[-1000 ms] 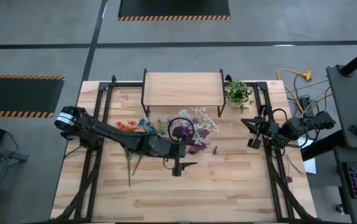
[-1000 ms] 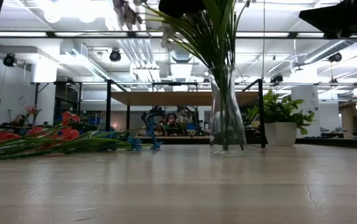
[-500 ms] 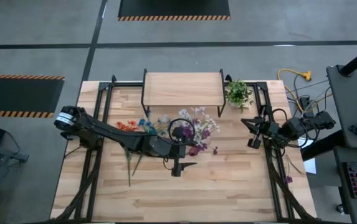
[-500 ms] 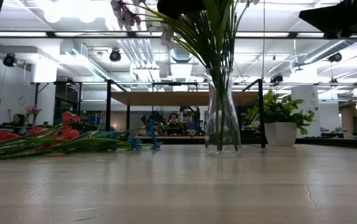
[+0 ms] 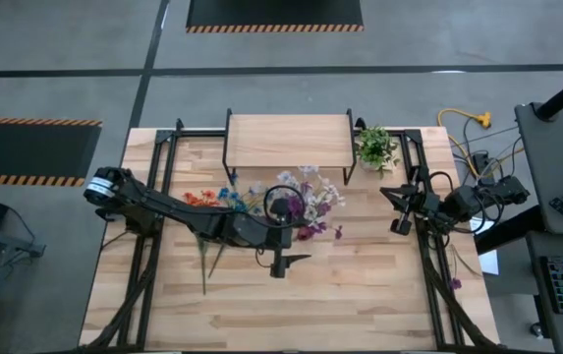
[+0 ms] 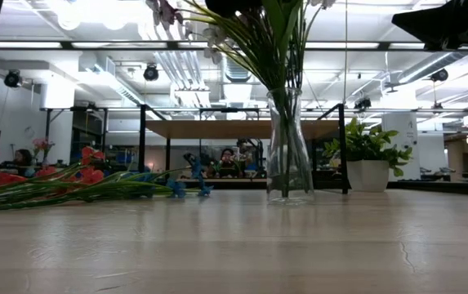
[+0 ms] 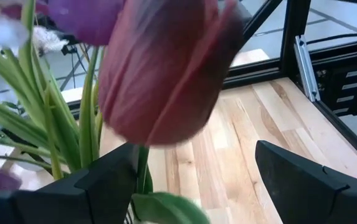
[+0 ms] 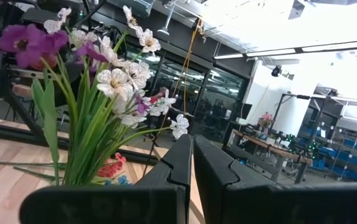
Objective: Pick and place flowers into a vace then onto a shelf
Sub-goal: Put the red flower into the transparent vase
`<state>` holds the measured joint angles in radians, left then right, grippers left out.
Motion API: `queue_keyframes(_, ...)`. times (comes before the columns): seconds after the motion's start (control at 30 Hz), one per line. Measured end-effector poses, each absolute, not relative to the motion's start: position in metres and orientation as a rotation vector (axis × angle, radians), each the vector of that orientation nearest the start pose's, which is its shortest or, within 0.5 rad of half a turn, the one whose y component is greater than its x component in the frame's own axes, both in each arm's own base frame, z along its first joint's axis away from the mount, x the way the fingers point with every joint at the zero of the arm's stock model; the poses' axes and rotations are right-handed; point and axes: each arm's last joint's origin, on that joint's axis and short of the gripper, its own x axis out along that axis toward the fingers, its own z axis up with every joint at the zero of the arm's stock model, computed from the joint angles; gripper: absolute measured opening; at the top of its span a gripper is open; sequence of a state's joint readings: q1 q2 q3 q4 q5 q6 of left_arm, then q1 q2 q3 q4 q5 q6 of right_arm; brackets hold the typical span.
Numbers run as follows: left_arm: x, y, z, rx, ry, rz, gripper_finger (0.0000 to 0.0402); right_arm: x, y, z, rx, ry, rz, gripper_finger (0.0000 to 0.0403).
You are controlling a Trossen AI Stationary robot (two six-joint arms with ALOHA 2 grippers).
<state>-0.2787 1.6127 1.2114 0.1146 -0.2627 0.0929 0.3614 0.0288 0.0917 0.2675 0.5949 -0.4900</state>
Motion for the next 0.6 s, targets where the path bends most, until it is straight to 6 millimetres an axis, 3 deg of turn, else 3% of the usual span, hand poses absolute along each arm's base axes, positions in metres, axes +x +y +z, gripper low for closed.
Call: queue_keyframes(0.6, 0.3579, -0.0997, 0.3014, 0.231, 0.268, -0.051, 0.0301, 0.0840, 0.0144, 0.2161, -0.332, -0.229, -0.297, 0.0009)
